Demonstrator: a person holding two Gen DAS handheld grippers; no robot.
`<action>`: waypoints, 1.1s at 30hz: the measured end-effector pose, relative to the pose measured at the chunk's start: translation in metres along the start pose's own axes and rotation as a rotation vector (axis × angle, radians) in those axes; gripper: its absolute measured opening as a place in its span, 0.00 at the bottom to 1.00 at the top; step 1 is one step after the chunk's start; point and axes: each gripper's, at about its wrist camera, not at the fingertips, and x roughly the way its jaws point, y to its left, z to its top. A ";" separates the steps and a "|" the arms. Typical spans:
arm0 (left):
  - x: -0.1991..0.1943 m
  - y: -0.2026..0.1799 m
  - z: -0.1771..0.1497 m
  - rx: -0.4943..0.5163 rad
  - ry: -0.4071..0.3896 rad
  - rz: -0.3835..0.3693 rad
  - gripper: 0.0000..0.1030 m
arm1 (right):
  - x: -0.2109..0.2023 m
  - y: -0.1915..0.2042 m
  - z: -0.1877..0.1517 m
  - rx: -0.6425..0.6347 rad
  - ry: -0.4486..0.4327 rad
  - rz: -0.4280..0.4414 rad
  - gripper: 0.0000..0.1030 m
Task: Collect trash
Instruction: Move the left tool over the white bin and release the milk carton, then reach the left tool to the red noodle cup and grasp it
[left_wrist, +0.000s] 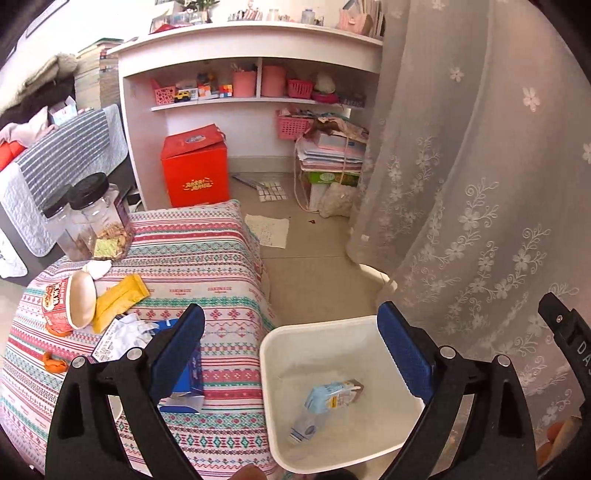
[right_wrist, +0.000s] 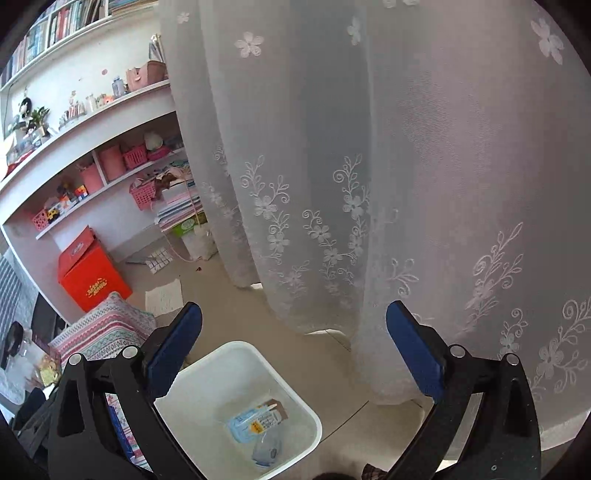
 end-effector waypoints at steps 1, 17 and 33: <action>-0.001 0.006 0.000 -0.008 -0.001 0.010 0.89 | -0.001 0.005 -0.001 -0.013 0.000 0.003 0.93; -0.009 0.115 -0.001 -0.135 -0.012 0.126 0.89 | -0.024 0.108 -0.035 -0.204 -0.041 0.104 0.93; -0.003 0.252 -0.029 -0.279 0.044 0.291 0.90 | -0.040 0.238 -0.099 -0.394 0.012 0.262 0.93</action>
